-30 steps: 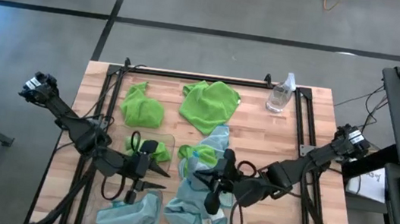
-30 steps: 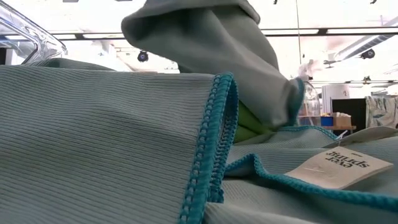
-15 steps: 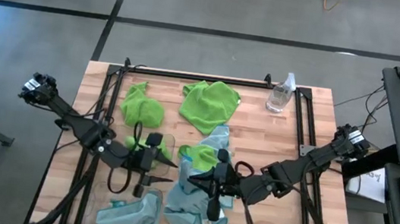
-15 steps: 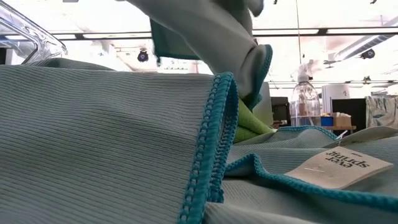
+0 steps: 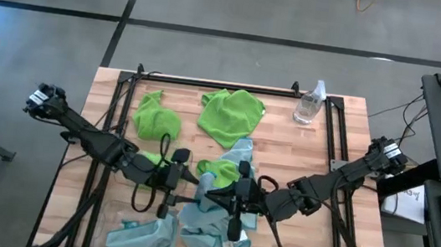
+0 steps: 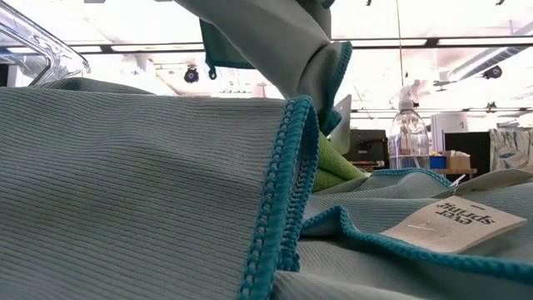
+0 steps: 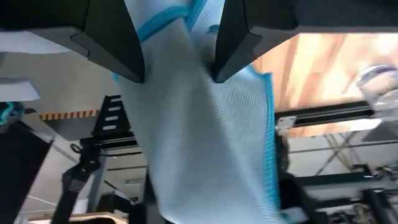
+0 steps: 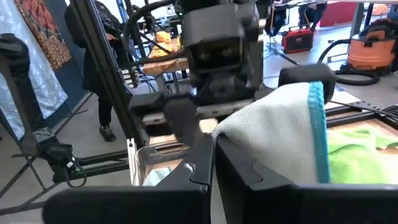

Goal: Sort microfiber towel by color & place in baskets
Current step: Put the right blue microfiber cloth into the bottom transparent bin

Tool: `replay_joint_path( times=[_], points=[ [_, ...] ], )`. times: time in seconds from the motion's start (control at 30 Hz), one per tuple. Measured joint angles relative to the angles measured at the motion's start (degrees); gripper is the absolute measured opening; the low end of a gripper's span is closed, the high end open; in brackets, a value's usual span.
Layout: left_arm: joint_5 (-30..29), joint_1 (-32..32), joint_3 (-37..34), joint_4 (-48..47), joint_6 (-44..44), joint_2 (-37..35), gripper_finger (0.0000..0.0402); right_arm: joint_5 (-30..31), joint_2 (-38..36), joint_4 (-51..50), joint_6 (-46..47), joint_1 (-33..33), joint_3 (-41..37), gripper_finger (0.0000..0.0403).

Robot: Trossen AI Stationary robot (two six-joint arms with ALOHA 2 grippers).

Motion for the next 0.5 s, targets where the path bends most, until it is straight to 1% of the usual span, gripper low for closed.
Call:
replay_joint_path(
  times=[0.17, 0.33, 0.43, 0.5],
  points=[
    [1.22, 0.08, 0.00, 3.64, 2.81, 2.19, 0.0180, 0.03, 0.00, -0.25, 0.01, -0.72, 0.00, 0.0008],
    [1.21, 0.08, 0.00, 4.10, 5.33, 2.24, 0.0175, 0.02, 0.00, -0.36, -0.13, -0.69, 0.00, 0.0008],
    [1.21, 0.08, 0.00, 4.02, 5.08, 2.05, 0.0155, 0.03, 0.00, -0.36, -0.45, -0.70, 0.00, 0.0008],
    [1.21, 0.07, 0.00, 3.97, 4.86, 2.03, 0.0131, 0.03, 0.00, -0.38, -0.71, -0.70, 0.00, 0.0008]
  ],
)
